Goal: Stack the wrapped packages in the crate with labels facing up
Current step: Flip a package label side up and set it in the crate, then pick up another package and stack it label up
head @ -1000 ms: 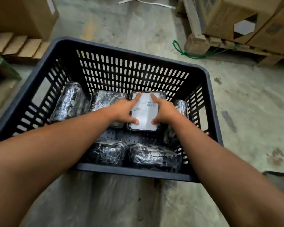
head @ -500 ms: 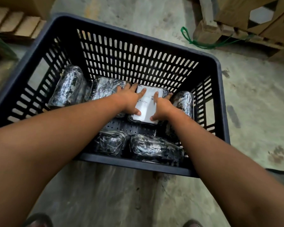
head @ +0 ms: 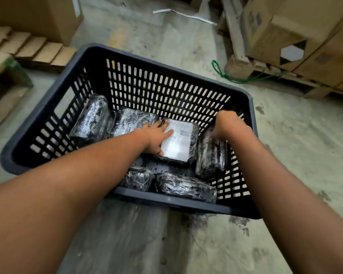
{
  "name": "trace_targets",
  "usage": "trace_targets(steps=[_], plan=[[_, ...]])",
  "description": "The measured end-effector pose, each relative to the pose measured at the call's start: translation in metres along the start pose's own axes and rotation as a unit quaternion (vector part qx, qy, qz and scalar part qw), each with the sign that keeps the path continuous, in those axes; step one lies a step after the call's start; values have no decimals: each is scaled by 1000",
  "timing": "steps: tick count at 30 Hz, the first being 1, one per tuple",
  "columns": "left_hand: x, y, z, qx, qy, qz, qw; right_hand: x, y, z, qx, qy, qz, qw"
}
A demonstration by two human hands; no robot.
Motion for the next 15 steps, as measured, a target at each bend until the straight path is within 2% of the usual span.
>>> trace_targets(steps=[3,9,15], plan=[[2,-1,-1,16,-2,1,1000,-9,-19,1,-13,-12,-73,997],[4,1,2,17,1,-8,1000,-8,-40,-4,125,34,-64,990],[5,-1,2,17,0,-13,1000,-4,-68,8,270,11,-82,959]])
Point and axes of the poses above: each hand's wrist, its own x-axis towards the middle knuckle, its own y-axis out of the back of the hand, z = x × y, the point moved 7 cm from there along x, towards the middle knuckle, and after that the axes turned 13 degrees about x, right-handed, at the moved point
